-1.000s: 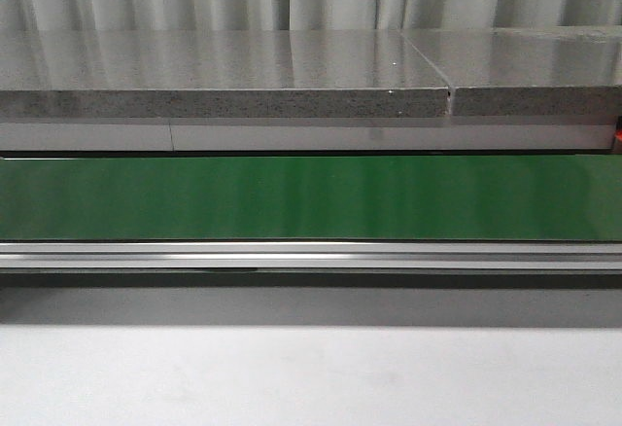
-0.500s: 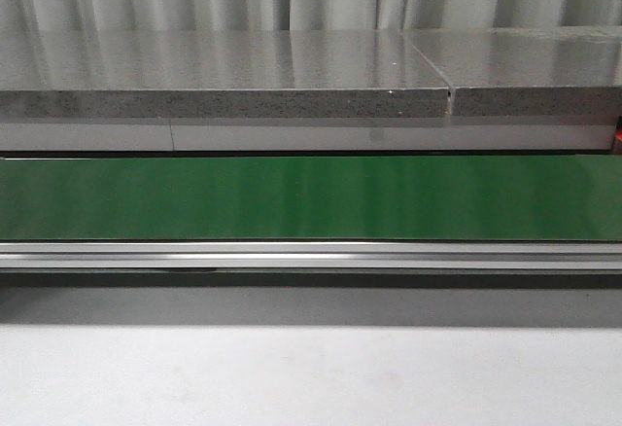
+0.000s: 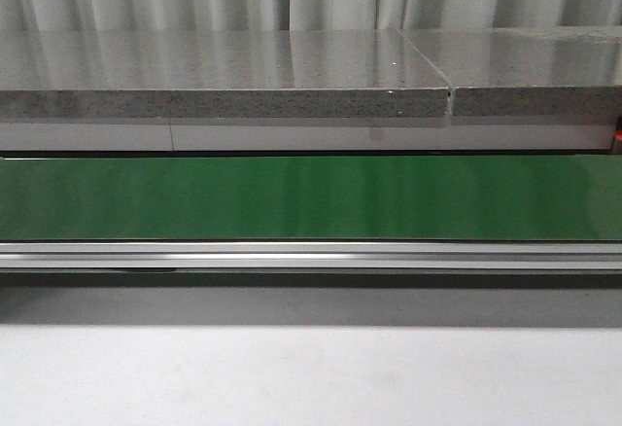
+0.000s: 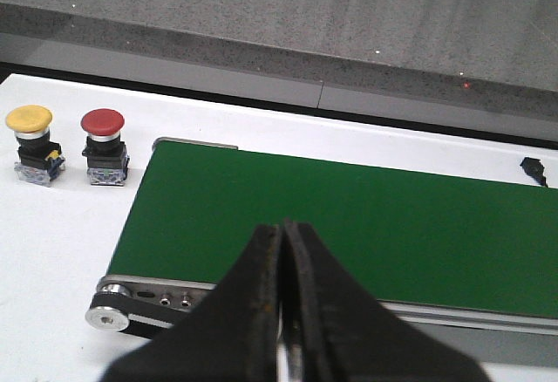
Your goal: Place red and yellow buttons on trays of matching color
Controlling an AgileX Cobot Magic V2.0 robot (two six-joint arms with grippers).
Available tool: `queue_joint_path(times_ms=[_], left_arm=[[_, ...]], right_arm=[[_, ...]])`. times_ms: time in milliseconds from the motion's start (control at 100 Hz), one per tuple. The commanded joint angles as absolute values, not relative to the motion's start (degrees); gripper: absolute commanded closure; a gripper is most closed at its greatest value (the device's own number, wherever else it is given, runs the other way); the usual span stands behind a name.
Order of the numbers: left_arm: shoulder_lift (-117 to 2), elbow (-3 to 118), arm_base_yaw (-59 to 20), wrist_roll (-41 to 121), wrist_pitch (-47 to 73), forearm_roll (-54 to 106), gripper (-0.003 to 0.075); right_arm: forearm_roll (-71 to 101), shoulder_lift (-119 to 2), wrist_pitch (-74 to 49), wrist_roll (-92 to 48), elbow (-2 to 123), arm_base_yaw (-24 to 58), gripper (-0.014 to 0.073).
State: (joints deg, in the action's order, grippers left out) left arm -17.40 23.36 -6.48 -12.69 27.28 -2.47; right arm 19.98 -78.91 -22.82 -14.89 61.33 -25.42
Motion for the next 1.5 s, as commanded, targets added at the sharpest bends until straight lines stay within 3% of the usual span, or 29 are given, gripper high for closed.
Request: queue_joint_path(times_ms=[0,280,710,810,1000,1190,1490], left_arm=[[-17.8,24.99,-6.86,-12.77,22.74,-2.18,0.0739],[-17.8,24.99,-6.86,-12.77,22.74,-2.18,0.0739],[-17.8,24.99,-6.86,-12.77,22.74,-2.18,0.0739],[-17.8,24.99,-6.86,-12.77,22.74,-2.18,0.0739],[-17.8,24.99,-6.86,-12.77,22.74,-2.18,0.0739],[-17.8,24.99,-6.86,-12.77,22.74,-2.18,0.0739],[-17.8,24.99,-6.86,-12.77,22.74,-2.18,0.0739]], right_arm=[[20.65,-74.22,-20.42,-16.63,63.02,-21.96,0.001],[20.6,-63.73,-28.31,-19.57,59.98,-14.26,0.0011],[20.41,-46.82,-36.42,-20.64,45.78,-14.03,0.002],[20.07,-43.92,-38.32,-20.64,43.93,-14.03,0.0107],[20.01,-39.39,-41.09,-20.64,42.29,-14.03,0.0419],[20.06,-37.53,-41.28,-20.64,41.41,-14.03,0.064],[20.06,-37.53,-43.04,-20.64,41.41,-14.03,0.0662]])
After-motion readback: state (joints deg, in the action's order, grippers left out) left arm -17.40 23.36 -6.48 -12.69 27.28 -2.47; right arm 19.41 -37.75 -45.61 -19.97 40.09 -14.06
